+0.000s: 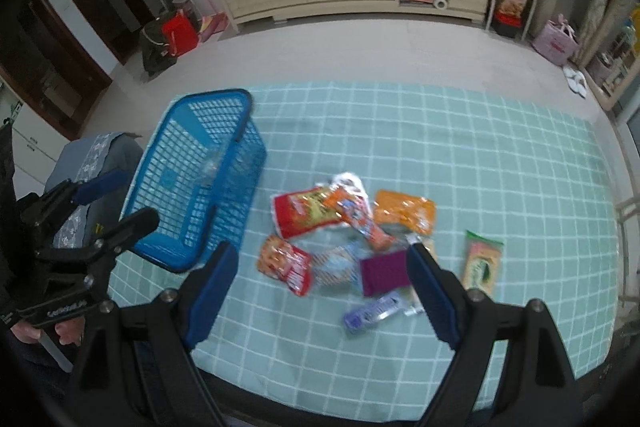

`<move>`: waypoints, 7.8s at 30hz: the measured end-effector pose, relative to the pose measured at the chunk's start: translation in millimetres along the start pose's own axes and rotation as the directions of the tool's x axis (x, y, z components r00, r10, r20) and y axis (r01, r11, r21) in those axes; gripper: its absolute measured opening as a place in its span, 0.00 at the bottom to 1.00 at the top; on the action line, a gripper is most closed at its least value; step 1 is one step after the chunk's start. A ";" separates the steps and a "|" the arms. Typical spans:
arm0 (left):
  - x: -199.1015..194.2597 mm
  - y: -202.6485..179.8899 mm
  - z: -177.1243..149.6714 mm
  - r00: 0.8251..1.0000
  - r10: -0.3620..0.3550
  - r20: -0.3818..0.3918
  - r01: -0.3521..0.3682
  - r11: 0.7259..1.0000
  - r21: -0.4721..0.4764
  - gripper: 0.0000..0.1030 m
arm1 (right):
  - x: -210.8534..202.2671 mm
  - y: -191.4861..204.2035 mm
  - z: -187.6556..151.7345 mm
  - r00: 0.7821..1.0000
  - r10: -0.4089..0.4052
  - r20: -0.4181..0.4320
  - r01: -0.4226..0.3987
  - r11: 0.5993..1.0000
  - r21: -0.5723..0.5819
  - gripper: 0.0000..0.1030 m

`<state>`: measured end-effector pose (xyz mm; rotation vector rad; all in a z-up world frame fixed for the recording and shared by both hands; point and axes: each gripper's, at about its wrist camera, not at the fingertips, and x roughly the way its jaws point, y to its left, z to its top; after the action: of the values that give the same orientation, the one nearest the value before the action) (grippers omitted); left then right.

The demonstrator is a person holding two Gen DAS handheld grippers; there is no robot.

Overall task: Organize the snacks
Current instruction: 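Move the right tool over the green-labelled cracker pack, then grasp the cracker pack with the right tool while the left tool grasps a clear bread bag, then carry the cracker pack to the basket and open the right tool, then lower the clear bread bag into the basket and open the left tool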

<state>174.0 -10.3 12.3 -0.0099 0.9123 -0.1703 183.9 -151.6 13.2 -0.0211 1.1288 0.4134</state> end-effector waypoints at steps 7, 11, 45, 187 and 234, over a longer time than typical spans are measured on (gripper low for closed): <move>16.5 -30.2 -5.5 1.000 -0.012 -0.028 0.013 0.999 0.042 0.85 | -3.1 -35.8 -21.1 1.000 -0.022 -0.010 0.022 0.999 0.041 0.86; 32.7 -50.0 -6.7 0.999 0.002 -0.046 0.001 0.997 0.078 0.85 | -3.2 -56.7 -33.2 0.999 -0.030 -0.013 0.031 0.997 0.066 0.86; 172.6 -113.0 -32.6 0.950 0.010 -0.313 -0.006 1.000 0.012 0.86 | 97.0 -189.2 -71.2 0.982 -0.103 -0.159 0.140 0.959 0.245 0.86; -26.2 165.5 -37.4 0.993 0.097 -0.071 -0.111 0.962 -0.248 0.48 | 83.2 141.8 49.2 0.996 0.084 -0.025 -0.087 0.988 -0.128 0.91; 82.7 107.8 -24.9 0.983 0.008 -0.185 -0.036 0.988 -0.148 0.62 | 114.1 46.5 39.3 0.999 -0.046 0.013 0.047 0.997 -0.068 0.98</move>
<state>219.3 85.1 -76.6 -0.1260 1.1083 -0.0817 243.9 -64.4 -61.1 -0.1040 1.1004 0.4099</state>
